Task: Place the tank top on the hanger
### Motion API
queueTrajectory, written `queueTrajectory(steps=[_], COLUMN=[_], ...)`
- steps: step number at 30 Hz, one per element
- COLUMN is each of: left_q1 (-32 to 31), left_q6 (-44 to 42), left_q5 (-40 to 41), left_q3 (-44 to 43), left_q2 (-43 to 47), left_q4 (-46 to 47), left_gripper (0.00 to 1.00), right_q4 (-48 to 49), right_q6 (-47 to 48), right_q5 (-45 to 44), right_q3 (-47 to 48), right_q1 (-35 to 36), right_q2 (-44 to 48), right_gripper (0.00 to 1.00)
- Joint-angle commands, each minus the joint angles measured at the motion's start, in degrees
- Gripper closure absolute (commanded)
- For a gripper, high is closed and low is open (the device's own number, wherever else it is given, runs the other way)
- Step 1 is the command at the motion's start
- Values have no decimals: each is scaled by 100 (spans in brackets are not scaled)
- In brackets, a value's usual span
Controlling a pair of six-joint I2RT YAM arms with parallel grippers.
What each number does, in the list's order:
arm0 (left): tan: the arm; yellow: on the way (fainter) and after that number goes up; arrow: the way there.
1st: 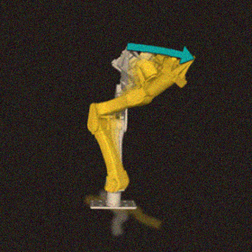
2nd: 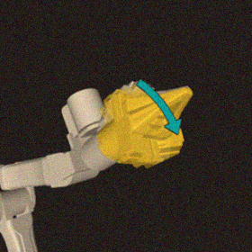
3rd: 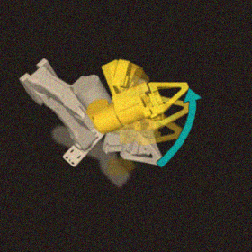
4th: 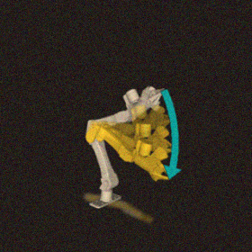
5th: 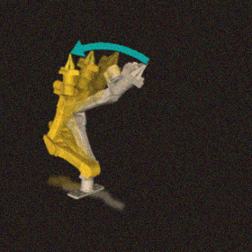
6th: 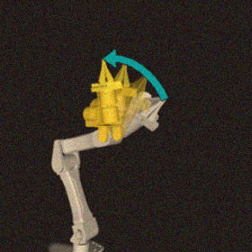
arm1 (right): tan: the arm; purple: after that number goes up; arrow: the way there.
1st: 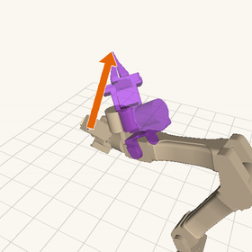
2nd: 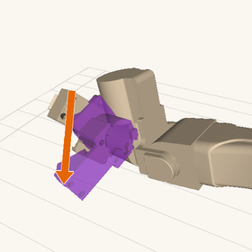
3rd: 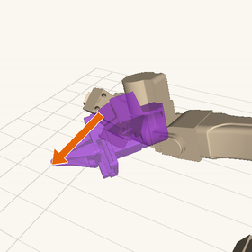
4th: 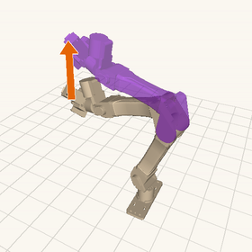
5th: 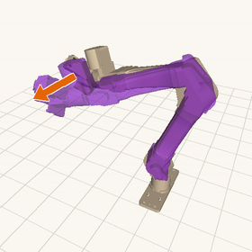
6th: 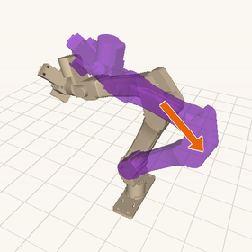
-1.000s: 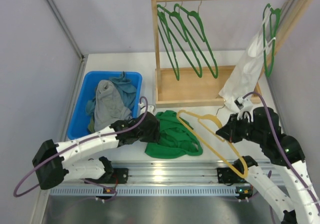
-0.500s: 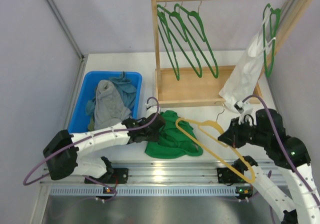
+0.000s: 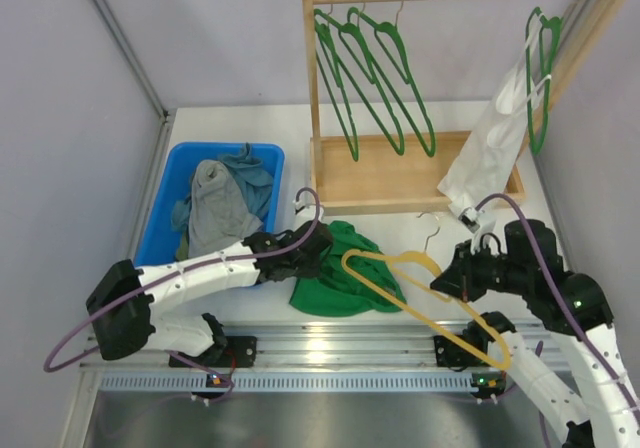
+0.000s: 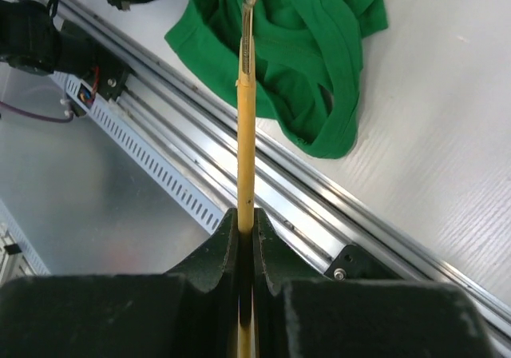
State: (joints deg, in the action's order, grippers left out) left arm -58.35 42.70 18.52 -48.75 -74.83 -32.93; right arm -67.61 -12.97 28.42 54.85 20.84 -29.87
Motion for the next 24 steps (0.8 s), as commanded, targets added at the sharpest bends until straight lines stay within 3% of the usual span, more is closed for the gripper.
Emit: queueTrajectory(steps=[1,16,24], left_q1=[-19,-28,-28], left_q6=[-183,-385,-455], left_q5=[81,-42,-77], left_q3=[-459,-1057,-1277], left_q2=[170,223,214], left_q4=[-301,-873,-996], left_gripper=[100,100,100], right_q4=[564,1417,2137], right_q6=[111,102,-275], right_q5=[418,761,472], right_q3=[-229,-439,-791], right_q1=[8,280,745], right_q2=[-28,-247,-327], right_gripper=[100,100,100])
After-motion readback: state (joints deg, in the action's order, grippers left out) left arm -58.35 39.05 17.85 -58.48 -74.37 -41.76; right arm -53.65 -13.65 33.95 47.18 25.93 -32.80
